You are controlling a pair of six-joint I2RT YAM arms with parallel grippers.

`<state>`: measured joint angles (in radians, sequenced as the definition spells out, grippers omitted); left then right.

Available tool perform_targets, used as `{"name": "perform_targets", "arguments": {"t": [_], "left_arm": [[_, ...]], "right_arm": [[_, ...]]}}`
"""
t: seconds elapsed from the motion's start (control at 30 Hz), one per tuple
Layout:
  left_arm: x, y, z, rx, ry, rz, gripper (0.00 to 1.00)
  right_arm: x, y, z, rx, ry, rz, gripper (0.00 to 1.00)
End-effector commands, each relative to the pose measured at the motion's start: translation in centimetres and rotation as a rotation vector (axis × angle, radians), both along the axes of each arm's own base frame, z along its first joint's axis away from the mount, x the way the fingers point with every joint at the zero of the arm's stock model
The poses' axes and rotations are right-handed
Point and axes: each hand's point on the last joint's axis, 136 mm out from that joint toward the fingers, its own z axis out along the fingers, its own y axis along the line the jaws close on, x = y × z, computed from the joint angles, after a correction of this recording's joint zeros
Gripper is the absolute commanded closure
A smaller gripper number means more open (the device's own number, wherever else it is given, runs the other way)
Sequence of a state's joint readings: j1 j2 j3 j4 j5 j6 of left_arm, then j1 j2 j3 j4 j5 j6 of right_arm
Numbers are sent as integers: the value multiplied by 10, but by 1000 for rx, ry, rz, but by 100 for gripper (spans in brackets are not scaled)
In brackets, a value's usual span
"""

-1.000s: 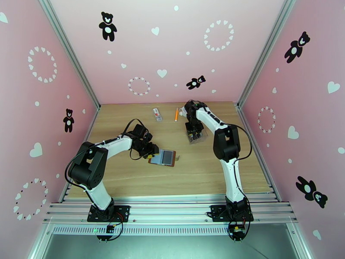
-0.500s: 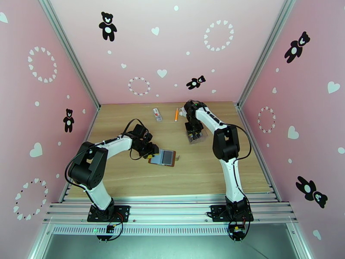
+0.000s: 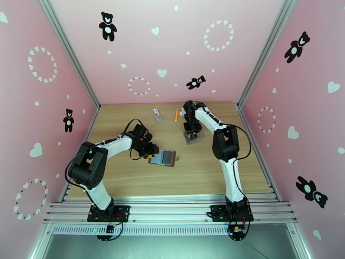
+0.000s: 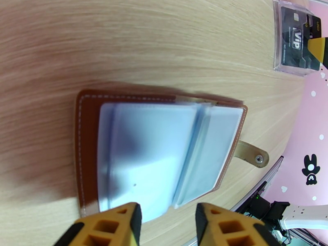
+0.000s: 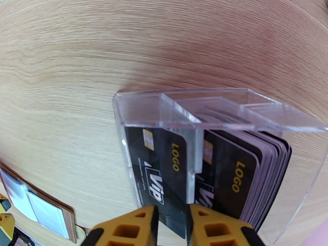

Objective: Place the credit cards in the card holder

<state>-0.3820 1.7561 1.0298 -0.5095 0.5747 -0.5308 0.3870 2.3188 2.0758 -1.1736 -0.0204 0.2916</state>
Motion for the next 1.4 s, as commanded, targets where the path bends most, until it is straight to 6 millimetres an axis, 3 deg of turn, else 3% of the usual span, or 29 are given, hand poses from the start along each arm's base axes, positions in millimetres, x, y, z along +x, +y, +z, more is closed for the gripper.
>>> {"name": "perform_targets", "arguments": {"t": [0.0, 0.33, 0.77, 1.1, 1.37], "left_arm": [[5, 0, 2, 3, -4, -4, 59], [6, 0, 2, 1, -6, -5, 59], [6, 0, 1, -1, -7, 3, 59], [5, 1, 5, 0, -13, 2, 59], [3, 2, 5, 4, -14, 2, 59]], "right_arm": [[-7, 27, -5, 90, 35, 53, 77], [-4, 45, 14, 188, 15, 83, 79], [-18, 76, 24, 319, 50, 129, 79], [-26, 84, 8, 289, 82, 145, 78], [-24, 73, -9, 196, 90, 139, 78]]}}
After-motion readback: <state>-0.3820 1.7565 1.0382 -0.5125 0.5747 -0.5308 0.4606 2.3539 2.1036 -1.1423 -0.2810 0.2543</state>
